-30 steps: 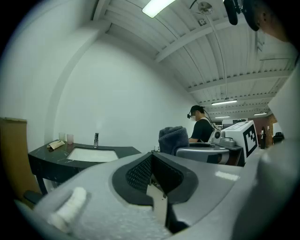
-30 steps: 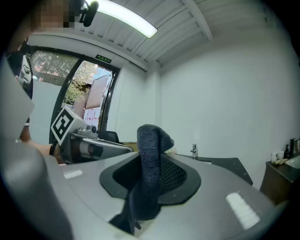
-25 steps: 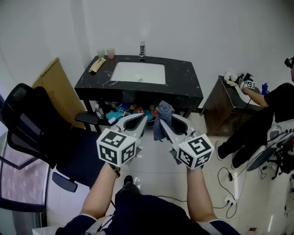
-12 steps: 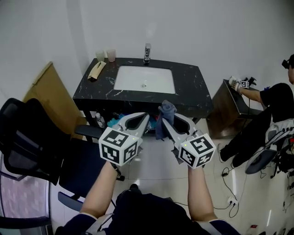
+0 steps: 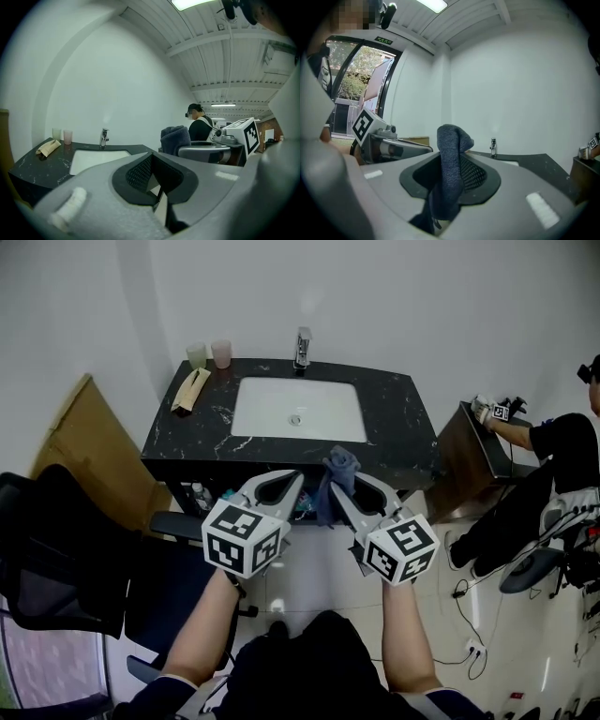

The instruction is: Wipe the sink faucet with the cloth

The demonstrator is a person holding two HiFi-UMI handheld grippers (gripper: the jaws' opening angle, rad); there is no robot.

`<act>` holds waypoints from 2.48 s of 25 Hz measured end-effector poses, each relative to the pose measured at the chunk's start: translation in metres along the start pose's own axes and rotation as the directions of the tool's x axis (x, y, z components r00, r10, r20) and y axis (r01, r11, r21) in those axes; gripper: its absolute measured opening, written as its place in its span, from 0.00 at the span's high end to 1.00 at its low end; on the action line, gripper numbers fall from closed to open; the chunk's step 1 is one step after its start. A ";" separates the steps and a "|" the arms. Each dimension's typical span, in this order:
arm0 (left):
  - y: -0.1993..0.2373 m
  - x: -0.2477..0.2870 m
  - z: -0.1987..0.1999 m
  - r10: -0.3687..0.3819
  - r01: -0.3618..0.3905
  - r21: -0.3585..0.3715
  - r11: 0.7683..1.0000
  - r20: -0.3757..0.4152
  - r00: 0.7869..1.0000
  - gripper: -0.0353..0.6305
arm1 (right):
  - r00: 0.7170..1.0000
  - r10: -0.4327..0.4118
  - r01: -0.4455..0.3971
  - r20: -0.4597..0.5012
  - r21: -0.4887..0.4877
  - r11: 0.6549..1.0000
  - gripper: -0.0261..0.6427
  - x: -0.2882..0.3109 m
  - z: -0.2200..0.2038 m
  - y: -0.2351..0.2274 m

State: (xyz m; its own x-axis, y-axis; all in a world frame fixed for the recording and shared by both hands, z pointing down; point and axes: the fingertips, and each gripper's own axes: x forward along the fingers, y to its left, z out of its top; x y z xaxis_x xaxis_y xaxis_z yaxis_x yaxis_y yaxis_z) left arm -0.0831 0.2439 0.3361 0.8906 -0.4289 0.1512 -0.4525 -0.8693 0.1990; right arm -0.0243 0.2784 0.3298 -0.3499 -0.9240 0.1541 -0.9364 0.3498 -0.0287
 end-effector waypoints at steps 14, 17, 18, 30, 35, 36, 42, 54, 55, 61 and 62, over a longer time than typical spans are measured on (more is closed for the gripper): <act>0.072 0.117 0.016 0.087 -0.087 0.002 0.996 -0.020 0.996 0.95 | 0.996 0.084 -0.085 0.032 0.025 0.996 0.79 0.089 0.005 -0.114; 0.082 0.148 0.017 0.120 -0.120 -0.002 0.993 -0.040 0.992 0.95 | 0.993 0.113 -0.115 0.032 0.038 0.993 0.79 0.104 0.005 -0.147; 0.086 0.157 0.017 0.132 -0.133 -0.003 0.991 -0.046 0.990 0.95 | 0.991 0.126 -0.128 0.032 0.042 0.991 0.79 0.111 0.005 -0.157; 0.156 0.208 0.015 0.221 -0.222 0.005 0.975 -0.087 0.971 0.95 | 0.976 0.216 -0.217 0.023 0.048 0.975 0.79 0.194 -0.004 -0.210; 0.200 0.239 0.015 0.174 -0.174 0.007 0.985 -0.071 0.982 0.95 | 0.990 0.144 -0.144 -0.004 0.004 0.990 0.79 0.241 -0.002 -0.238; 0.209 0.243 0.014 0.167 -0.166 0.016 0.986 -0.077 0.983 0.95 | 0.991 0.130 -0.130 -0.013 -0.001 0.991 0.79 0.251 -0.001 -0.241; 0.257 0.276 0.012 0.091 -0.091 0.008 0.996 -0.095 0.991 0.95 | 0.998 0.032 -0.034 -0.057 -0.036 0.999 0.79 0.304 0.012 -0.271; 0.325 0.337 -0.003 0.156 -0.159 -0.016 0.987 -0.121 0.980 0.78 | 0.999 -0.004 -0.003 -0.036 -0.173 0.985 0.79 0.385 0.058 -0.335; 0.329 0.340 -0.004 0.173 -0.178 -0.023 0.984 -0.127 0.977 0.74 | 0.999 0.019 -0.024 -0.030 -0.188 0.982 0.79 0.394 0.063 -0.338; 0.336 0.362 -0.006 0.218 -0.220 0.005 0.976 -0.154 0.964 0.67 | 0.979 0.184 -0.201 -0.085 -0.300 0.933 0.79 0.445 0.070 -0.336; 0.335 0.366 -0.006 0.209 -0.212 -0.002 0.977 -0.155 0.966 0.66 | 0.968 0.221 -0.246 -0.115 -0.307 0.919 0.79 0.451 0.066 -0.332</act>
State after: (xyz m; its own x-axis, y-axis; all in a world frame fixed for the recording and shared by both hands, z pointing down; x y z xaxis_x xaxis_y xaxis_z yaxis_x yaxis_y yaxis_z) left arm 0.0913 -0.2028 0.4642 0.7581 -0.5579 0.3377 -0.6311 -0.7580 0.1646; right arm 0.1271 -0.2651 0.3438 -0.5424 -0.7998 0.2570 -0.7664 0.5964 0.2387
